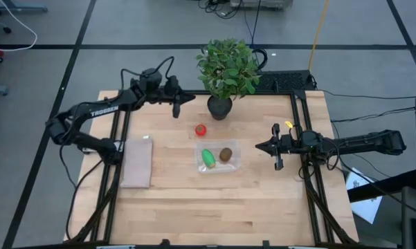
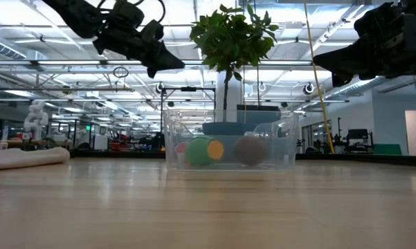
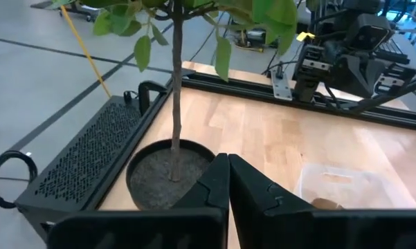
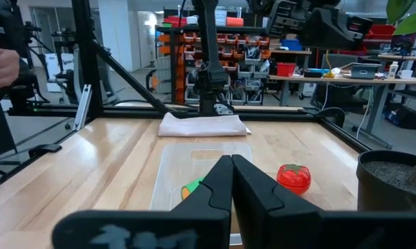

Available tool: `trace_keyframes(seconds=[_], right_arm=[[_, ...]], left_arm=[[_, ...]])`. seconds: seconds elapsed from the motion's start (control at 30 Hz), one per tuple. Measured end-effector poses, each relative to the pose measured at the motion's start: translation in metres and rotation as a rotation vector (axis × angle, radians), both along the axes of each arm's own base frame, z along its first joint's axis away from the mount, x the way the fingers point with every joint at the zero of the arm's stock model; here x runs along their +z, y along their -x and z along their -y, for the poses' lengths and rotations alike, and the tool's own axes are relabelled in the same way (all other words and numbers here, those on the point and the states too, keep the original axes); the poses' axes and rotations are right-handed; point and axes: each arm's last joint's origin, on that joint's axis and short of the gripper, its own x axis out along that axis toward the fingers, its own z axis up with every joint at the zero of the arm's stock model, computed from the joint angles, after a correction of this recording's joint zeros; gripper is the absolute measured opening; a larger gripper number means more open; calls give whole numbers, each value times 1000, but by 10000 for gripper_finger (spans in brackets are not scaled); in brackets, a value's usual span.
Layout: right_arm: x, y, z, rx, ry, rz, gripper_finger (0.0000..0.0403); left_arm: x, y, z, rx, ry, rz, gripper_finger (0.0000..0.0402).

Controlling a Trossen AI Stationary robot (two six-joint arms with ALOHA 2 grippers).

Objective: Pick and placing Produce into tupperware
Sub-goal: Put the red tomato into the transparent bin

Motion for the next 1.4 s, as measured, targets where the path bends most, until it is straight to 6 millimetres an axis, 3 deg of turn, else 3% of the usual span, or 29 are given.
trace_keyframes(seconds=[0.37,0.73,0.97,1.2,1.4], right_arm=[[0,0,0,1,-5,0,0],[0,0,0,0,1,0,0],[0,0,0,-1,3,5,0],[1,0,0,0,1,6,0],[-1,0,0,0,-6,-7,0]], left_arm=[[-15,-17,-13,-18,51,-62,2],[-16,-19,-10,-5,41,-188,8],[-5,-39,-9,-27,19,-365,9],[-19,-69,3,-101,9,-516,3],[-25,-78,4,101,-54,-584,22]])
